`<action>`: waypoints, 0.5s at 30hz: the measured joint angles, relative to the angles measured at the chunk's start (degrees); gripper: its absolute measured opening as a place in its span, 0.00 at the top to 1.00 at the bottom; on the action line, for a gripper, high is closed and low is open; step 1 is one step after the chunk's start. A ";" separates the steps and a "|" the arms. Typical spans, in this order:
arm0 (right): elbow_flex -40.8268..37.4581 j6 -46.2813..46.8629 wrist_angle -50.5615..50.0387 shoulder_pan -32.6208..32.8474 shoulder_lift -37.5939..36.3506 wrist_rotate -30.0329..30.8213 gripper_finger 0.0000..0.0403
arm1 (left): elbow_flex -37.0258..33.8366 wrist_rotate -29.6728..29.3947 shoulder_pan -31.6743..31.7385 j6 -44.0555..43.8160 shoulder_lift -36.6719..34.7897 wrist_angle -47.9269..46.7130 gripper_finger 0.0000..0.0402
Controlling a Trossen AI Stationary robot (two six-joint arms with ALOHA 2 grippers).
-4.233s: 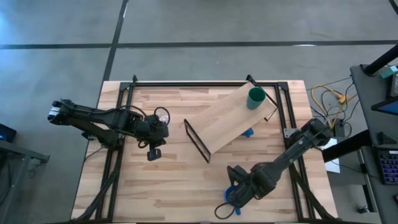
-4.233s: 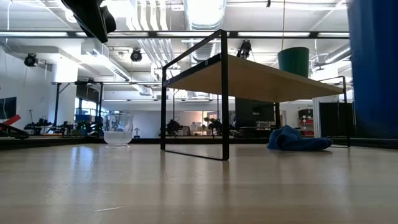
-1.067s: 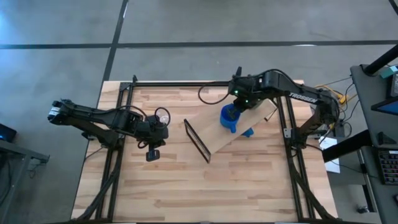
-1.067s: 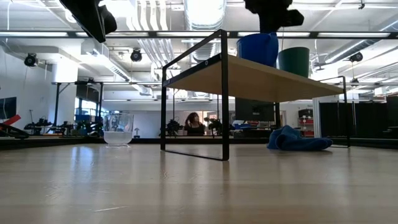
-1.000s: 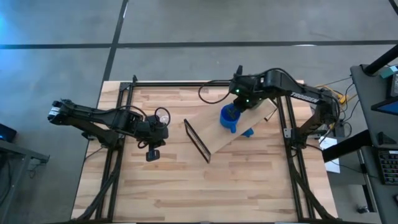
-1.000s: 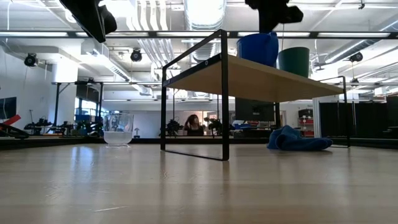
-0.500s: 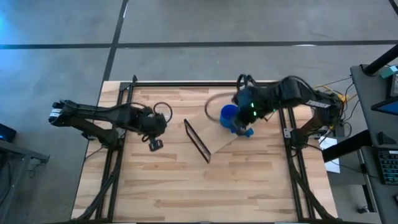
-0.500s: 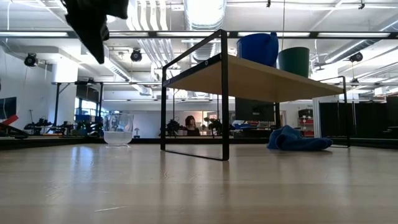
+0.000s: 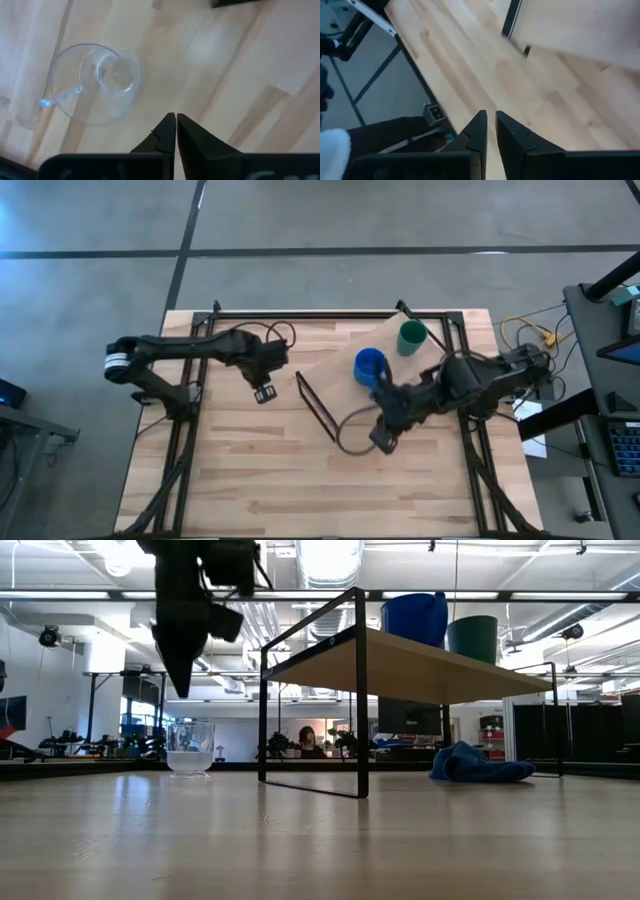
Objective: Stack small to large cups/mugs on shelf
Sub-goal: Put the transparent mug on the shelf
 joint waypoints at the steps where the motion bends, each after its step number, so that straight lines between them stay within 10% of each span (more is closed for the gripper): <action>1: -0.67 1.23 0.56 0.86 0.00 0.00 0.92 | 0.00 0.02 0.56 0.94 0.82 0.24 1.00; 15: -7.31 7.94 16.46 9.62 0.01 0.02 0.92 | 0.06 -2.99 5.66 5.95 6.75 4.15 1.00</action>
